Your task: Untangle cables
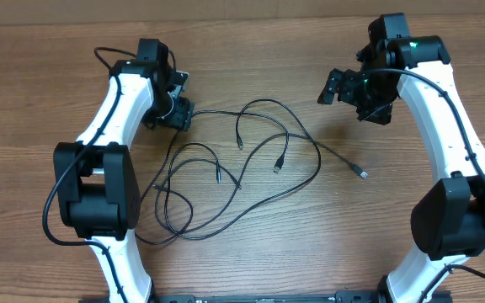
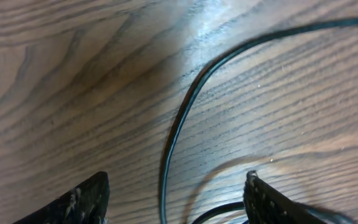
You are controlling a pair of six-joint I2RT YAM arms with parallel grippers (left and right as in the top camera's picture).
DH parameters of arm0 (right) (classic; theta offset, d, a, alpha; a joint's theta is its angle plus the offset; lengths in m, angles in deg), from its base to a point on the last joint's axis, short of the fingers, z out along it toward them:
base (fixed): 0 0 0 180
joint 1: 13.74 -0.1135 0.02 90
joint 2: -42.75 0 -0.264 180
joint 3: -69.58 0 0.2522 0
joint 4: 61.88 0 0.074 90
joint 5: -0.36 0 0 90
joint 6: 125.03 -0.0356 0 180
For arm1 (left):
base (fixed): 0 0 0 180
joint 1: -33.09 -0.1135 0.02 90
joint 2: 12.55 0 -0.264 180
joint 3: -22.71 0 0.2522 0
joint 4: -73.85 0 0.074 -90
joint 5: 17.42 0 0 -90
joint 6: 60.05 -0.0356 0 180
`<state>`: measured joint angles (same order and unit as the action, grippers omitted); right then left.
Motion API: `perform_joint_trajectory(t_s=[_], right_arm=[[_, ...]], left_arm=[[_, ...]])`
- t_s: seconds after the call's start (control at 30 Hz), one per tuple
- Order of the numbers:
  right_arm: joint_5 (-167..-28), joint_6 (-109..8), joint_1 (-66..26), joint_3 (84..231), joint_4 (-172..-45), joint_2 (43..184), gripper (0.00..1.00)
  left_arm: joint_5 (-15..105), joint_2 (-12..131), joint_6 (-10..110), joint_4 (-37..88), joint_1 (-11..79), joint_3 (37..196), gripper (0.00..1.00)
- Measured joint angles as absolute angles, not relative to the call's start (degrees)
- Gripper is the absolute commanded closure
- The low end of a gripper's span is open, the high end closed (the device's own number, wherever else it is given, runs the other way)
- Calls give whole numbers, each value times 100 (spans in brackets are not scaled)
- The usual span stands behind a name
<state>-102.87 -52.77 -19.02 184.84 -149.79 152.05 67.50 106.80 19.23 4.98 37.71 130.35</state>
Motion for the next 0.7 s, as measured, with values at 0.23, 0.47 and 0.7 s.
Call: perform_joint_trajectory(t_s=[0.23, 0.47, 0.7], right_arm=[[-10285, -5277, -1902, 18484, -14979, 15205, 0], [-10283, -5277, -1902, 18484, -14984, 15205, 0], [-10274, -5277, -1902, 18484, -14981, 15205, 0]], left_arm=[[6817, 10770, 1536, 502, 3771, 13033, 41], [6855, 11211, 1525, 465, 3771, 12931, 58], [6859, 11248, 1623, 629, 3771, 12878, 54]])
